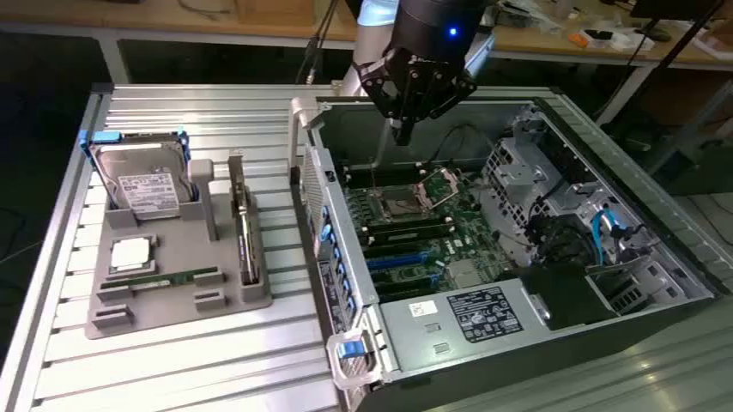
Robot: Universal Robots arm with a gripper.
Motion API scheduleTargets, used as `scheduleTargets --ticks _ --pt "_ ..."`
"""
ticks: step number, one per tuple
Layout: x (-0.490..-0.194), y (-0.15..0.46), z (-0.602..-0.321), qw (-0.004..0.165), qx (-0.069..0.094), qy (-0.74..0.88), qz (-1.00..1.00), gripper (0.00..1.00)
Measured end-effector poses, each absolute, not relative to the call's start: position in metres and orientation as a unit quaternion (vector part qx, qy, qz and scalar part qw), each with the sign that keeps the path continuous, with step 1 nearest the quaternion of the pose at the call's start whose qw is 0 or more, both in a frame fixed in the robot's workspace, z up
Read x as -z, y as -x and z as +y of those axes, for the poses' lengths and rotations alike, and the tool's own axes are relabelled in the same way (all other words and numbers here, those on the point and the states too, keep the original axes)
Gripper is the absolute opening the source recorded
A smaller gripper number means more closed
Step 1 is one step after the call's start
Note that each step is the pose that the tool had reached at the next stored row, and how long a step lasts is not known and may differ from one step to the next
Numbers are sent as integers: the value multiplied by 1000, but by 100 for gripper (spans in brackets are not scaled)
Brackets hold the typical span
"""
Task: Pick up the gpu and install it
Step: 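Reach for the gpu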
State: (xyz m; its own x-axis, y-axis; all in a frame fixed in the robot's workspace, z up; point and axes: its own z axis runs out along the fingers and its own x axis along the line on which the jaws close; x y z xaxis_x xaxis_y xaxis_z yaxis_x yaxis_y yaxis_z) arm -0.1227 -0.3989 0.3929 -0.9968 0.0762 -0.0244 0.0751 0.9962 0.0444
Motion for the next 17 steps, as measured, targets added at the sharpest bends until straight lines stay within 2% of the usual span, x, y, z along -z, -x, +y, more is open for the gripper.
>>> scheduleTargets --ticks 17 --pt "-392 132 -399 13 -22 -38 999 11"
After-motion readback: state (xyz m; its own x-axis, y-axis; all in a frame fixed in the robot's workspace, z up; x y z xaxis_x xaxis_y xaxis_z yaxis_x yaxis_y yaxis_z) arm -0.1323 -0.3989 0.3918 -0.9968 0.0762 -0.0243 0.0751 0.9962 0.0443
